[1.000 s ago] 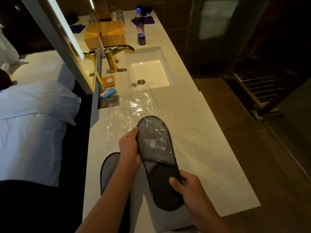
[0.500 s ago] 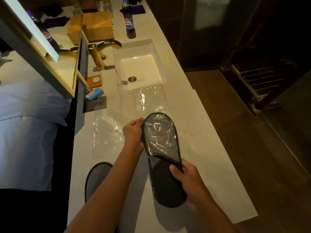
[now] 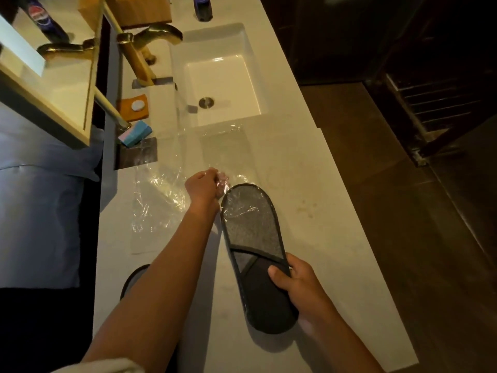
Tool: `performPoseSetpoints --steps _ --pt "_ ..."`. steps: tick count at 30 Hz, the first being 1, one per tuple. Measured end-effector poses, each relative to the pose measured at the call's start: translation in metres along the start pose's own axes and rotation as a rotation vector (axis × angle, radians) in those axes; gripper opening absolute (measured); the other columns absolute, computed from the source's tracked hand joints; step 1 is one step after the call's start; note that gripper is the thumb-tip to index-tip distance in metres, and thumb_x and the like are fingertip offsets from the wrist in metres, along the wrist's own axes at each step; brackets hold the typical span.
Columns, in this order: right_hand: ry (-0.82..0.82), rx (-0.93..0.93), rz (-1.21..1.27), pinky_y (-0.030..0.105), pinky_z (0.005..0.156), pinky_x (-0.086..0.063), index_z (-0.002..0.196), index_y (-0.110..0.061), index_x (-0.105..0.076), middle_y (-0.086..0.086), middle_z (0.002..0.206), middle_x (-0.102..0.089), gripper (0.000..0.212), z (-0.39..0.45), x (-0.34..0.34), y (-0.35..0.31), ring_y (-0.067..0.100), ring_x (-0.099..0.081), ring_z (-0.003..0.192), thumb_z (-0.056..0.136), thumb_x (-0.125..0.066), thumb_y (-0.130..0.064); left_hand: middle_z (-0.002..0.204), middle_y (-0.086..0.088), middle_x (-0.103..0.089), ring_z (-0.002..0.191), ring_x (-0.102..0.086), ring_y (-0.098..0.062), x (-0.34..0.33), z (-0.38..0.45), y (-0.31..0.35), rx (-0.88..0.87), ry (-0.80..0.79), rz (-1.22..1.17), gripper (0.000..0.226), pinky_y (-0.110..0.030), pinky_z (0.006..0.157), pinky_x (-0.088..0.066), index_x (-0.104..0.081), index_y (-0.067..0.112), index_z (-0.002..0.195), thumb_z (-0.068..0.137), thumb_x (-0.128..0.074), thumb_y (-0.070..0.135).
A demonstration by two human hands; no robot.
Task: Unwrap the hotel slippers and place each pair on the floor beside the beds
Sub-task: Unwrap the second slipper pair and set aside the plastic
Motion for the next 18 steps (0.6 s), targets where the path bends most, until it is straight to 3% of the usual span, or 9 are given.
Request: performPoseSetpoints --steps 5,8,12,18 --pt "-0.013 -0.069 0.009 0.052 0.093 -0.055 0.111 -0.019 -0.068 0.007 0.105 -0.076 0.022 -0.006 0.007 0.015 0.028 -0.071 0.103 0.089 -0.068 -0.016 0.061 -0.013 -0.066 0.046 -0.064 -0.020 0.001 0.019 0.008 -0.025 0.033 0.005 0.019 -0.042 0.064 -0.061 -0.061 0.000 0.072 0.091 -0.059 0.001" --pt "-0.010 -0.120 0.032 0.052 0.096 -0.053 0.111 -0.019 -0.069 0.007 0.106 -0.076 0.023 -0.013 0.011 0.025 0.030 -0.069 0.105 0.088 -0.068 -0.016 0.065 -0.017 -0.063 0.052 -0.063 -0.027 0.001 0.024 0.011 -0.081 0.029 0.081 0.019 -0.047 0.064 -0.062 -0.060 -0.003 0.072 0.091 -0.058 0.000" --pt "-0.003 -0.155 0.026 0.053 0.099 -0.051 0.110 -0.020 -0.068 0.007 0.106 -0.076 0.022 -0.027 0.015 0.033 0.030 -0.068 0.106 0.088 -0.068 -0.017 0.055 -0.014 -0.057 0.041 -0.060 -0.023 0.004 0.029 0.014 -0.166 0.049 0.222 0.030 -0.046 0.064 -0.063 -0.058 -0.002 0.061 0.090 -0.058 0.006" --pt "0.022 -0.153 0.025 0.052 0.098 -0.052 0.107 -0.019 -0.069 0.009 0.105 -0.076 0.018 -0.046 0.021 0.038 0.030 -0.069 0.105 0.089 -0.066 -0.014 0.075 -0.016 -0.071 0.061 -0.069 -0.024 0.003 0.020 0.035 -0.353 0.096 0.522 0.028 -0.036 0.071 -0.060 -0.064 0.008 0.065 0.091 -0.056 0.016"
Point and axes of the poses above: each hand's wrist, its own z-axis towards the middle knuckle, its own x-axis out of the back of the hand, y = z × x, the point moved 9 cm from there along z, towards the middle knuckle
